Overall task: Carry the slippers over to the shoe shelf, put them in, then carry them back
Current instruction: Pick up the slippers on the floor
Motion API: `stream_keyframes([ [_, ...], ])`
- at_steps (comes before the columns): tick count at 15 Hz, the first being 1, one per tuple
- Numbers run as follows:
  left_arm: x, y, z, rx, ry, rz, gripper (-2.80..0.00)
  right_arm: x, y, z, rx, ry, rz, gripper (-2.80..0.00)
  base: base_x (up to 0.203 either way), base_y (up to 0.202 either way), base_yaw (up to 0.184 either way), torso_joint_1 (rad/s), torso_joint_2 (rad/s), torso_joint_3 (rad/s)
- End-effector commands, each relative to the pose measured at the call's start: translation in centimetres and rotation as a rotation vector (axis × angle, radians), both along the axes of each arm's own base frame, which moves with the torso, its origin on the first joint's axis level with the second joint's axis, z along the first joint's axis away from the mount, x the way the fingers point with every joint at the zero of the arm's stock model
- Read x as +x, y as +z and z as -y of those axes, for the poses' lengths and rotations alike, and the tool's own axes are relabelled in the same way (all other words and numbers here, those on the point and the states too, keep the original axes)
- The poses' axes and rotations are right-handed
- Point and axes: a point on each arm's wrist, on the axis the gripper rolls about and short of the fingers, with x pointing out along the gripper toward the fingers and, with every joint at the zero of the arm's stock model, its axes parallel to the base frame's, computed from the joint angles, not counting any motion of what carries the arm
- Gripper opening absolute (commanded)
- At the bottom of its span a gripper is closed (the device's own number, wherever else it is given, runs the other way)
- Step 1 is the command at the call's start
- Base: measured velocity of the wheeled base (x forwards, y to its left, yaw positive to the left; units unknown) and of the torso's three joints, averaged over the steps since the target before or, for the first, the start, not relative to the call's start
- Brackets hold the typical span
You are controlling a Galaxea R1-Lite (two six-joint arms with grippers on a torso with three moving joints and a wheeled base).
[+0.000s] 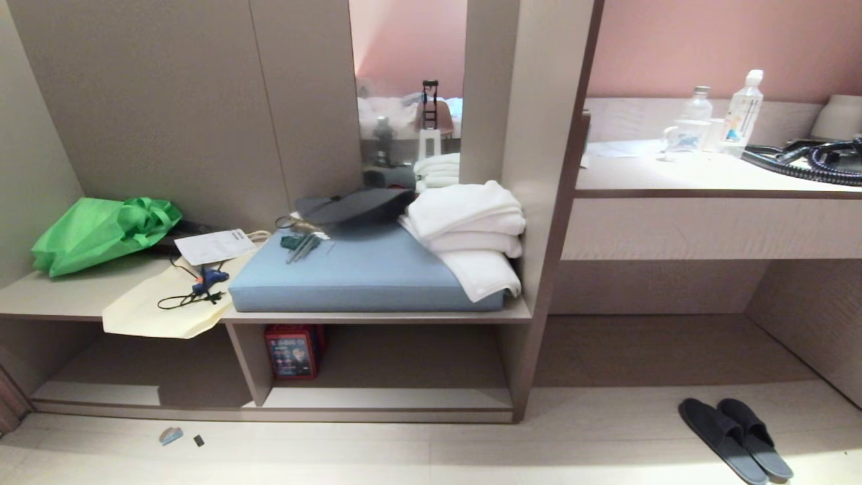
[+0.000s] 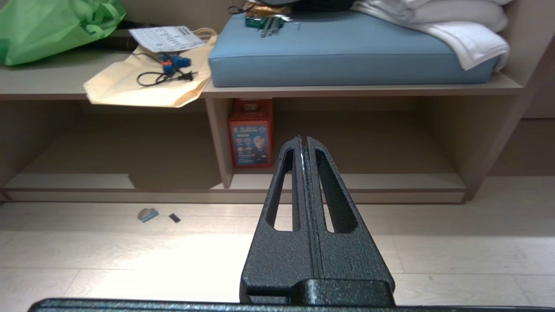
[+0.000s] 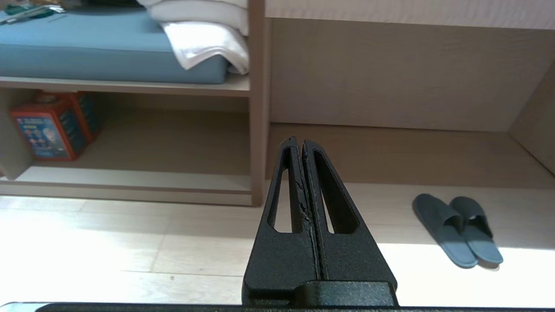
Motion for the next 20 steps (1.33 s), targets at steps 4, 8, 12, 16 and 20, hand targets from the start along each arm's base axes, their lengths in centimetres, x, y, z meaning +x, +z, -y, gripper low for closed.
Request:
stream_keyframes([
  [4, 0.00, 0.00, 0.00, 0.000, 0.000, 0.000, -2.80, 0.02, -0.04, 0.00, 0.000, 0.000, -0.003, -2.80, 0.000, -0.196, 0.002, 0.001, 0.00, 0.002],
  [8, 0.01, 0.00, 0.00, 0.000, 0.000, -0.001, -2.80, 0.02, -0.04, 0.00, -0.002, 0.000, -0.003, -2.80, 0.000, -0.196, 0.002, 0.000, 0.00, 0.004],
  [12, 0.01, 0.00, 0.00, 0.000, 0.000, -0.001, -2.80, 0.02, -0.04, 0.00, -0.002, 0.000, -0.003, -2.80, 0.000, -0.196, 0.003, 0.003, 0.00, 0.004],
  [16, 0.01, 0.00, 0.00, 0.000, 0.000, -0.001, -2.80, 0.02, -0.04, 0.00, -0.002, 0.000, -0.003, -2.80, 0.000, -0.197, 0.003, 0.001, 0.00, 0.004],
  [20, 0.00, 0.00, 0.00, 0.000, 0.000, 0.000, -2.80, 0.02, -0.04, 0.00, -0.002, 0.000, -0.003, -2.80, 0.000, -0.198, 0.001, 0.002, 0.00, 0.000],
])
